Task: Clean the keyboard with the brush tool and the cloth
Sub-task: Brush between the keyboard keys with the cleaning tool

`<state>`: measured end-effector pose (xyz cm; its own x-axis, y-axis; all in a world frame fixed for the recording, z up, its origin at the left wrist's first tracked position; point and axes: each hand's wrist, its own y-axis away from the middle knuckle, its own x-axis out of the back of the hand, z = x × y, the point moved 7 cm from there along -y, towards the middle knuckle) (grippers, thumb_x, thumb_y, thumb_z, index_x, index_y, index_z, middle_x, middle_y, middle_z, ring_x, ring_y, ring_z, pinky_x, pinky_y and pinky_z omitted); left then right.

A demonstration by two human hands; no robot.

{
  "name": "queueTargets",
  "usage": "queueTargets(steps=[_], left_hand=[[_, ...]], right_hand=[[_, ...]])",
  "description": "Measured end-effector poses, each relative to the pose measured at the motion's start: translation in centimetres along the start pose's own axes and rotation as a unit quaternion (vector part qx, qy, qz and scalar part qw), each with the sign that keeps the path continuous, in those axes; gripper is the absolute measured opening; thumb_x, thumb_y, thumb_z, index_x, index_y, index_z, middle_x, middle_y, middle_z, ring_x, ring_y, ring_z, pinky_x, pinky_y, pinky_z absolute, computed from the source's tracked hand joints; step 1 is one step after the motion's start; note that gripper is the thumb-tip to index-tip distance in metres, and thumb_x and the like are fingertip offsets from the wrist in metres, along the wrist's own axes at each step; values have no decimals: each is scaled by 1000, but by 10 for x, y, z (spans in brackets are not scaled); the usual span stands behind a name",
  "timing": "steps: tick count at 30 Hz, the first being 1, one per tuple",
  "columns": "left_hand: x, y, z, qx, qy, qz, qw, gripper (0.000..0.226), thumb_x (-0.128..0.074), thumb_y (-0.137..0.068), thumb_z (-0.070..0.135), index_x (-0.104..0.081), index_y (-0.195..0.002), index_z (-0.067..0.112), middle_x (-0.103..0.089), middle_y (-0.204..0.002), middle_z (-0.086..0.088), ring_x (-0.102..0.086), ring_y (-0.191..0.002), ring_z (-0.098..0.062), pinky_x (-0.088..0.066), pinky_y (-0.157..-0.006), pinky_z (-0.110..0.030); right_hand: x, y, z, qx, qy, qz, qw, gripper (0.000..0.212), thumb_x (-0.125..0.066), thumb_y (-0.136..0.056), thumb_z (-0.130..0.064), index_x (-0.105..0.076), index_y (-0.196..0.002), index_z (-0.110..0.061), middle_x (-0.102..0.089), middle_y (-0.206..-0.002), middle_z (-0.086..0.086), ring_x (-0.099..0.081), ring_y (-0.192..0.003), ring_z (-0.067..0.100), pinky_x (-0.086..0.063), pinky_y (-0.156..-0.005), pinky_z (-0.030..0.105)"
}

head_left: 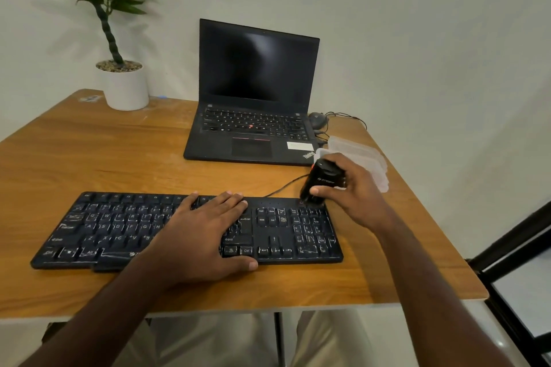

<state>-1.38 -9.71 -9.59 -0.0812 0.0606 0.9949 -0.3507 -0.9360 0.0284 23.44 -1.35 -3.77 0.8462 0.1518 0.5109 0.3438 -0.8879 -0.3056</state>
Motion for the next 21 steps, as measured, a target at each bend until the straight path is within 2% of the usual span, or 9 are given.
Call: queueTargets(steps=[3, 7, 10, 14, 18, 21], left_hand=[[-1, 0, -1, 2, -3, -3, 1000, 111, -21, -70, 97, 6, -157, 34, 12, -163, 16, 14, -148, 0, 8, -122, -49], [0, -1, -5, 6, 3, -4, 1000, 112, -21, -69, 98, 4, -157, 33, 11, -164, 15, 12, -148, 0, 8, -122, -50], [0, -1, -5, 5, 1, -4, 1000, 112, -21, -69, 97, 4, -157, 32, 11, -164, 14, 12, -148, 0, 8, -122, -49], [-1, -3, -4, 6, -1, -7, 1000, 114, -20, -68, 98, 3, -157, 32, 10, -164, 14, 11, -148, -1, 7, -122, -52], [0, -2, -4, 7, 7, 1, 1000, 113, -22, -68, 98, 0, -158, 33, 8, -164, 14, 10, -149, -1, 7, -122, -51], [1, -1, -4, 4, 13, 3, 1000, 113, -23, -68, 98, -1, -158, 33, 7, -164, 14, 9, -149, -1, 7, -122, -51]], right_hand=[[-18, -10, 2, -1, -36, 0, 999, 46, -81, -82, -9, -60, -122, -15, -64, -111, 2, -64, -104, 11, -57, -78, 26], [-12, -5, -2, 35, -38, 78, 996, 44, -81, -82, -9, -60, -121, -14, -66, -108, -3, -65, -104, 14, -57, -83, 29], [7, -1, -1, 36, -60, 109, 992, 44, -81, -82, -8, -60, -120, -13, -66, -106, -8, -64, -107, 18, -59, -88, 45], [-16, -4, 5, -5, -45, 43, 998, 49, -82, -82, -12, -60, -124, -17, -65, -112, 0, -64, -109, 19, -57, -92, 50], [-42, -13, -10, -1, -37, 49, 998, 51, -82, -82, -15, -59, -126, -23, -64, -109, -10, -65, -107, 13, -58, -91, 46], [-32, -15, -16, -6, -65, 68, 996, 49, -82, -81, -10, -60, -124, -19, -65, -110, -6, -64, -108, 12, -57, -93, 47]])
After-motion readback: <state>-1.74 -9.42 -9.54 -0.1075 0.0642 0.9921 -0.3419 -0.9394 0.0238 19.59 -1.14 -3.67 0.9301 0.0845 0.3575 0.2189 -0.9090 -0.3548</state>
